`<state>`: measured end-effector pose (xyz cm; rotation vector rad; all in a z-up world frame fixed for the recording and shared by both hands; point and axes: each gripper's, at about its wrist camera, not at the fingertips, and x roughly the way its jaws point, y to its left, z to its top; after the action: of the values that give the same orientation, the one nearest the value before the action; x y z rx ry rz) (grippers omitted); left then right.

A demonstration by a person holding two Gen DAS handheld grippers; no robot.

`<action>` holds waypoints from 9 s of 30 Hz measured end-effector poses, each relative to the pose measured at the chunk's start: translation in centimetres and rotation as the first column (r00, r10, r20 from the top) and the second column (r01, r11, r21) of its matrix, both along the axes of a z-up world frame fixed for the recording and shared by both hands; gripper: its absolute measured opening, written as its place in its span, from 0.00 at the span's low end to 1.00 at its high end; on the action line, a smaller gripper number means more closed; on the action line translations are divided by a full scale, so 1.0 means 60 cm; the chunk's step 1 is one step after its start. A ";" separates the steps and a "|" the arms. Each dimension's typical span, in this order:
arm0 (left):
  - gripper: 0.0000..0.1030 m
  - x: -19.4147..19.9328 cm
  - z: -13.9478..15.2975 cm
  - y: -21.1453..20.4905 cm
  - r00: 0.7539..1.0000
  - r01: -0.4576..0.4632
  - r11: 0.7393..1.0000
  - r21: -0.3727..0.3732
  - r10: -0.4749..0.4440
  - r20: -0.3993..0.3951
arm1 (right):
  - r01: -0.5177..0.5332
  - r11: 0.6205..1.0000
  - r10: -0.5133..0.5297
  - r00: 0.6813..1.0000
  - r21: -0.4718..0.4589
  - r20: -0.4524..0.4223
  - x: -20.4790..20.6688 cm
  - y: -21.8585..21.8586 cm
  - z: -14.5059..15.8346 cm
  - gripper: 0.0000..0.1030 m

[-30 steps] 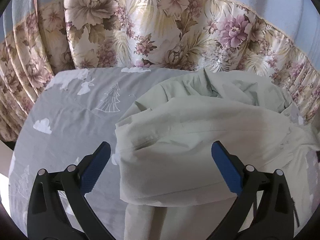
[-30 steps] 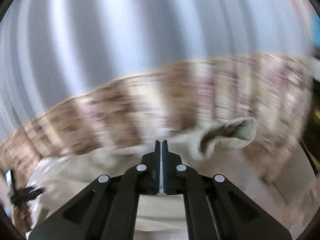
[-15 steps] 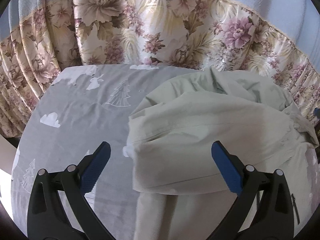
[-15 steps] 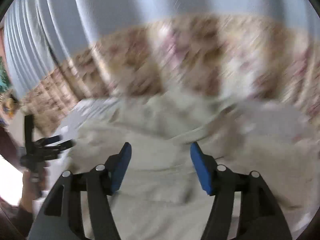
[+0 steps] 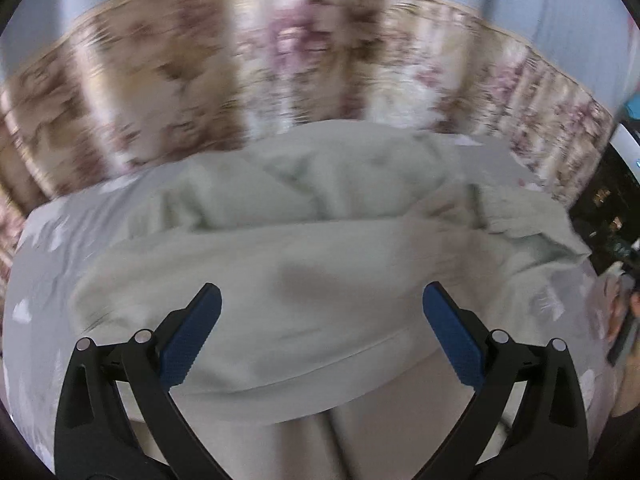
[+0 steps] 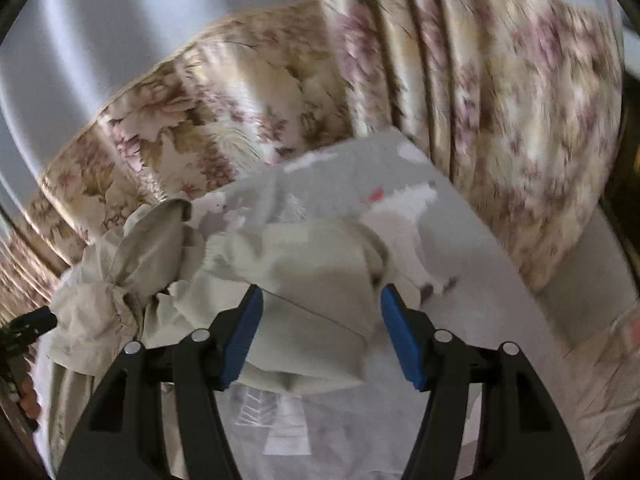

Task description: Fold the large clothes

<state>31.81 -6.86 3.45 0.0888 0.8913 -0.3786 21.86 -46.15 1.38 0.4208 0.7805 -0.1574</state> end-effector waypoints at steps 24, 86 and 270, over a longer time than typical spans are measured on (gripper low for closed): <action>0.97 0.021 -0.041 0.254 0.969 -0.246 0.969 0.000 0.246 0.024 | -0.456 0.889 0.450 0.862 -0.030 0.233 0.120 0.377 0.148 0.06; 0.81 0.012 -0.040 0.309 0.974 -0.225 0.974 -0.027 0.224 -0.044 | -0.292 0.921 0.290 0.956 -0.260 -0.048 0.082 0.354 0.024 0.84; 0.97 -0.375 -0.075 0.278 0.889 -0.433 0.896 0.097 0.406 0.213 | -0.219 0.948 0.260 0.951 -0.229 0.168 -0.215 0.397 -0.025 0.98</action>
<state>9.33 9.83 -1.04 0.0582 0.7241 0.1013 8.96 -22.30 -0.10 0.1368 0.6071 0.0325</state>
